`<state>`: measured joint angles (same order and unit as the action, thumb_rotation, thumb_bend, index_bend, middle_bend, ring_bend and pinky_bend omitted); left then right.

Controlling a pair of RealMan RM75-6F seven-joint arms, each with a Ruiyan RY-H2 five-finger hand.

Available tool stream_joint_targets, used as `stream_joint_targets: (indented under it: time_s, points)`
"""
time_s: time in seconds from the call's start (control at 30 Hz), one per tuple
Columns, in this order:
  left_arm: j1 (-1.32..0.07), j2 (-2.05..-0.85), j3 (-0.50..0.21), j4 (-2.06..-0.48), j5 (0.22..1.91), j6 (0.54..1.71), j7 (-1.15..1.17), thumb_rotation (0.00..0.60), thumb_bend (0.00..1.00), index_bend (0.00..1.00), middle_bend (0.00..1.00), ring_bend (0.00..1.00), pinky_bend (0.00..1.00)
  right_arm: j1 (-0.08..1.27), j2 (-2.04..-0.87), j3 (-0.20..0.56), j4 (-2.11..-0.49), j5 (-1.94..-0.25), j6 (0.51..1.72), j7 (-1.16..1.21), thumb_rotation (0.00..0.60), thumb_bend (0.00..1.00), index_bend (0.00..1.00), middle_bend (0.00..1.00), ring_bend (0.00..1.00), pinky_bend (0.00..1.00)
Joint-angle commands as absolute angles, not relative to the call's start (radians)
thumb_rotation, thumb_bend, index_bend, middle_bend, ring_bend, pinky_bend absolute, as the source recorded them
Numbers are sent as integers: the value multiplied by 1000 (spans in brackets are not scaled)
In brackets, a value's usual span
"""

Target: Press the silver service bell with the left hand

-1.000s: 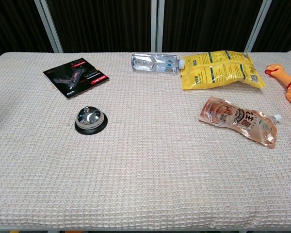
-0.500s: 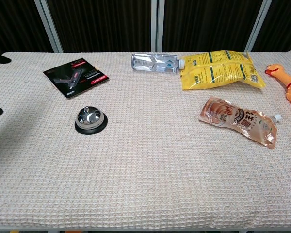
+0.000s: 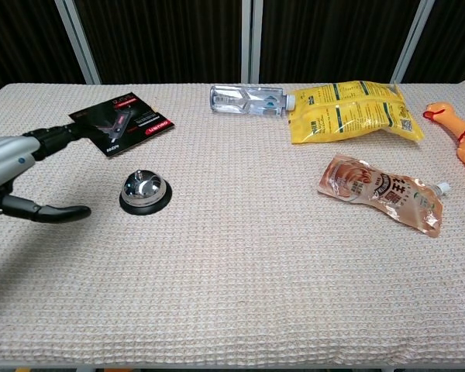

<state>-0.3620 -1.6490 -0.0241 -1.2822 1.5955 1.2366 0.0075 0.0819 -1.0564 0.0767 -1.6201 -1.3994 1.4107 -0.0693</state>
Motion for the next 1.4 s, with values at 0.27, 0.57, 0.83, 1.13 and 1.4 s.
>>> stream_joint_targets:
  time_s: [0.27,0.57,0.83,1.13,1.4]
  points:
    - [-406,-1741,-22,-1183,1568,1173,-6,194,0,17,0,0,0,84,-1061,72,-1611,-1399,1397,-61,600,238,0,0,0,0]
    - [-438,-1791,-27,-1154,1570,1167,-25,195,0,17,0,0,0,87,-1065,73,-1611,-1387,1387,-69,600,238,0,0,0,0]
    - [-446,-1817,-8,-1104,1513,1081,-16,194,0,17,0,0,0,89,-1065,73,-1609,-1381,1381,-71,600,239,0,0,0,0]
    - [-455,-1816,-27,-1123,1561,1182,-47,191,0,17,0,0,0,90,-1073,74,-1594,-1378,1376,-57,600,238,0,0,0,0]
    - [-466,-1817,16,-1130,1537,1092,-30,189,0,17,0,0,0,94,-1079,73,-1582,-1368,1359,-52,600,238,0,0,0,0]
